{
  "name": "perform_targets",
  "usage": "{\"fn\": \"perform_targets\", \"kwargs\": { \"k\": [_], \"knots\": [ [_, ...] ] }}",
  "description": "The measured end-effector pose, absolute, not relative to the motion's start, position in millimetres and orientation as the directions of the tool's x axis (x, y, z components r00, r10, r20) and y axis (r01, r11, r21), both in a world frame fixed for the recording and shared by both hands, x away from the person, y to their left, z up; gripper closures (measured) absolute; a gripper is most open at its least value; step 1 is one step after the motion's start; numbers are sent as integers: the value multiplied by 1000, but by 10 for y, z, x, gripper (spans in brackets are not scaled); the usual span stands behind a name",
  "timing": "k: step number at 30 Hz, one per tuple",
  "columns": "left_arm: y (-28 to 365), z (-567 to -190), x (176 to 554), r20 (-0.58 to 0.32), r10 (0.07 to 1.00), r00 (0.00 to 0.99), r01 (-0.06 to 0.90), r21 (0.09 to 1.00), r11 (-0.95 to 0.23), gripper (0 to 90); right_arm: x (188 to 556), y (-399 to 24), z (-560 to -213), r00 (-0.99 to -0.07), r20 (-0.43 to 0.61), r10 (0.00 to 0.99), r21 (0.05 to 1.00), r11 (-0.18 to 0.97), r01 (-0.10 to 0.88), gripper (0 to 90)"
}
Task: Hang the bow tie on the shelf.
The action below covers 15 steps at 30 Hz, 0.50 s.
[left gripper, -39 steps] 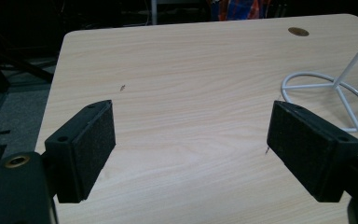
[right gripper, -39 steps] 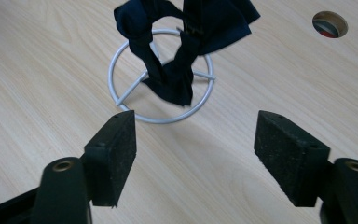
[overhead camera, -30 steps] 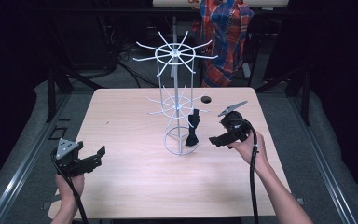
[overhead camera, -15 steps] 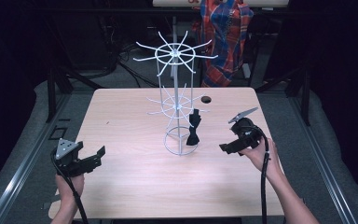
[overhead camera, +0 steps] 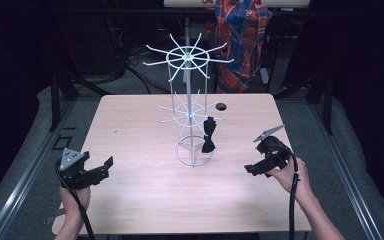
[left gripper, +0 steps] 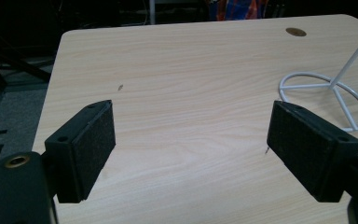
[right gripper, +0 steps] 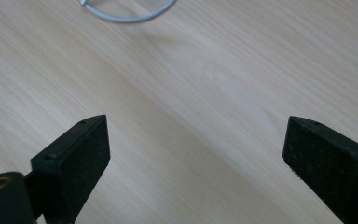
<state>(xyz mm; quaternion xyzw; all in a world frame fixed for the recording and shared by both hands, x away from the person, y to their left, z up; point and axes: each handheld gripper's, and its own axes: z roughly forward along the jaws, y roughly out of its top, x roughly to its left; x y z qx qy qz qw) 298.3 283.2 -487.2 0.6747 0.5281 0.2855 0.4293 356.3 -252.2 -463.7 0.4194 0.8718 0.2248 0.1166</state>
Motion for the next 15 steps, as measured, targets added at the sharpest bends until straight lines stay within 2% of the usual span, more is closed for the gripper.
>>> {"fn": "perform_targets", "kwargs": {
  "k": [3,15],
  "knots": [
    [2833,-4871,2984,-68,958,279,469,880,-74,155,3493,-2605,-4739,-620,-16,785,458,557,693,24],
    [2813,-4869,3000,-65,954,292,467,880,-83,155,3494,-2633,-5070,-649,-31,760,373,612,698,0]
  ]
}}
